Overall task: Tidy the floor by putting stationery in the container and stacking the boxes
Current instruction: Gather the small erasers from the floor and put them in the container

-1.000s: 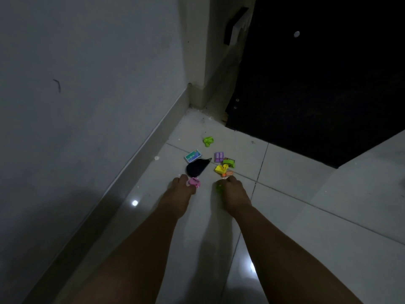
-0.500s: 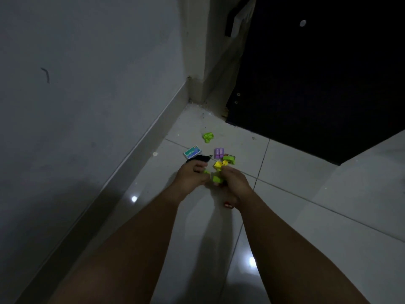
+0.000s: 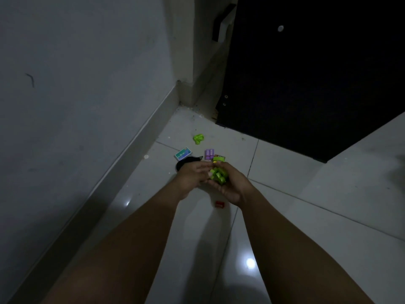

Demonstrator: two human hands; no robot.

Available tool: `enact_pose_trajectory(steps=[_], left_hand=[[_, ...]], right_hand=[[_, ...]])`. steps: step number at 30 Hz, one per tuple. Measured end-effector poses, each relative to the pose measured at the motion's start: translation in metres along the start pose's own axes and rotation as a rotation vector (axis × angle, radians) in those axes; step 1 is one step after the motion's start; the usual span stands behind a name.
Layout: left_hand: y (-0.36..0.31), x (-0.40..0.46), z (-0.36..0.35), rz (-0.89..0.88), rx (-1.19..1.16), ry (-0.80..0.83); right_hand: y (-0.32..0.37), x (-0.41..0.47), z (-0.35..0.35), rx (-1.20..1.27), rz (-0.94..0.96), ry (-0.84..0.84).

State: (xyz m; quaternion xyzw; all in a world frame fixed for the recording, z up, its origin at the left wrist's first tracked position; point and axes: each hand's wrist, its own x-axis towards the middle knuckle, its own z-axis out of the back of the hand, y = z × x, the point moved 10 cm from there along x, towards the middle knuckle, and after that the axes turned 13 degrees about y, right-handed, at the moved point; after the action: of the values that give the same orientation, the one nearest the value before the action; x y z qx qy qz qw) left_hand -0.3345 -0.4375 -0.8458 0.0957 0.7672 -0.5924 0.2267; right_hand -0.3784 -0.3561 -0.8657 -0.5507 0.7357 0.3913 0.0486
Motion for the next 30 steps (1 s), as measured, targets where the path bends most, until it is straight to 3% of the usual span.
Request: enact_pose_trajectory(steps=[3, 7, 11, 15, 18, 22, 27, 30], left_hand=[[-0.007, 0.003, -0.005, -0.022, 0.102, -0.02], [-0.005, 0.011, -0.019, 0.01, 0.206, 0.002], [0.015, 0.012, -0.033, 0.055, 0.314, 0.044], [0.039, 0.015, -0.057, 0.107, 1.016, 0.212], [0.045, 0.016, -0.069, 0.105, 1.327, 0.249], [0.024, 0.023, -0.072, 0.008, 1.422, 0.151], [-0.034, 0.033, -0.036, -0.203, 1.28, -0.252], [-0.037, 0.043, -0.027, -0.197, 1.25, -0.272]], right_hand=[[0.005, -0.003, 0.011, -0.096, 0.015, -0.035], [0.026, -0.016, 0.034, -0.195, 0.1, -0.21], [0.04, -0.033, 0.062, -0.159, 0.164, -0.331], [0.043, -0.043, 0.079, -0.115, 0.173, -0.366], [0.041, -0.043, 0.08, -0.093, 0.159, -0.357], [0.04, -0.041, 0.078, -0.066, 0.158, -0.34], [0.039, -0.038, 0.082, -0.049, 0.159, -0.335], [0.039, -0.036, 0.089, -0.077, 0.139, -0.347]])
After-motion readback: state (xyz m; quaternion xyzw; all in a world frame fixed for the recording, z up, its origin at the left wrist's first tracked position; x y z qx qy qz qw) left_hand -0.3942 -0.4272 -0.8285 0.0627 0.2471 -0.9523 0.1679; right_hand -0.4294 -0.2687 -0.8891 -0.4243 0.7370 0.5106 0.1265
